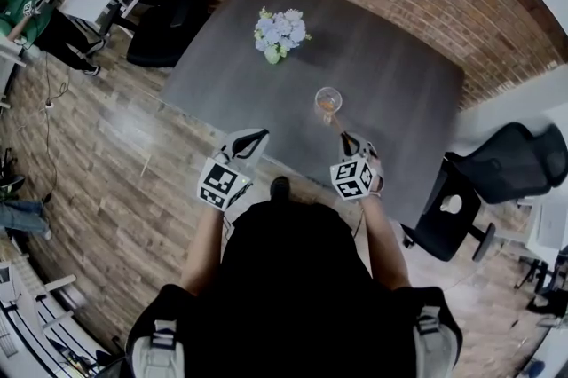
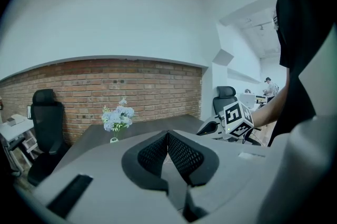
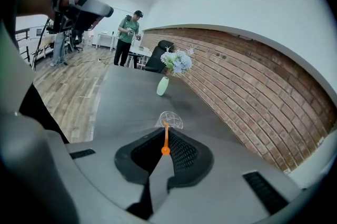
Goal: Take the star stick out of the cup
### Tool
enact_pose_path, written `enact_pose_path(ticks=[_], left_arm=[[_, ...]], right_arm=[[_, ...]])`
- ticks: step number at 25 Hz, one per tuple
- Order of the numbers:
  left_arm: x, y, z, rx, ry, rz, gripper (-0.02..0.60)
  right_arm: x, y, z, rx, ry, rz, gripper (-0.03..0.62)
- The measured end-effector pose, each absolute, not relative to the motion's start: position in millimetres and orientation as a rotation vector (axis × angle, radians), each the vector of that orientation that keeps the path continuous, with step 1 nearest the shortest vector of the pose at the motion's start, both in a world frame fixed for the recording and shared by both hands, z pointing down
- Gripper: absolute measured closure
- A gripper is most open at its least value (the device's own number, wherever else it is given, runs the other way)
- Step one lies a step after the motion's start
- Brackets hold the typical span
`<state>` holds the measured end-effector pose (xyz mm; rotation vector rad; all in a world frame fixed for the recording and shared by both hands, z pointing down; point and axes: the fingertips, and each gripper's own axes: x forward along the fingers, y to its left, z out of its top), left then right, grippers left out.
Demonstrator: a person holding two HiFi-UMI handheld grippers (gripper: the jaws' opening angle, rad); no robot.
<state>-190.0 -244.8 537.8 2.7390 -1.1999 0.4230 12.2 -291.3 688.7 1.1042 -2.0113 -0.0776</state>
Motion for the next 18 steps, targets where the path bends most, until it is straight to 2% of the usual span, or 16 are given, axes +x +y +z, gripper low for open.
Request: enact_pose_path(ticks=[18], left_arm=[[-147.1, -180.4, 529.9, 2.692, -1.305, 0.412, 0.578]], right_arm=[[33.6, -257.5, 646.1, 1.039, -2.110, -0.222, 0.577]])
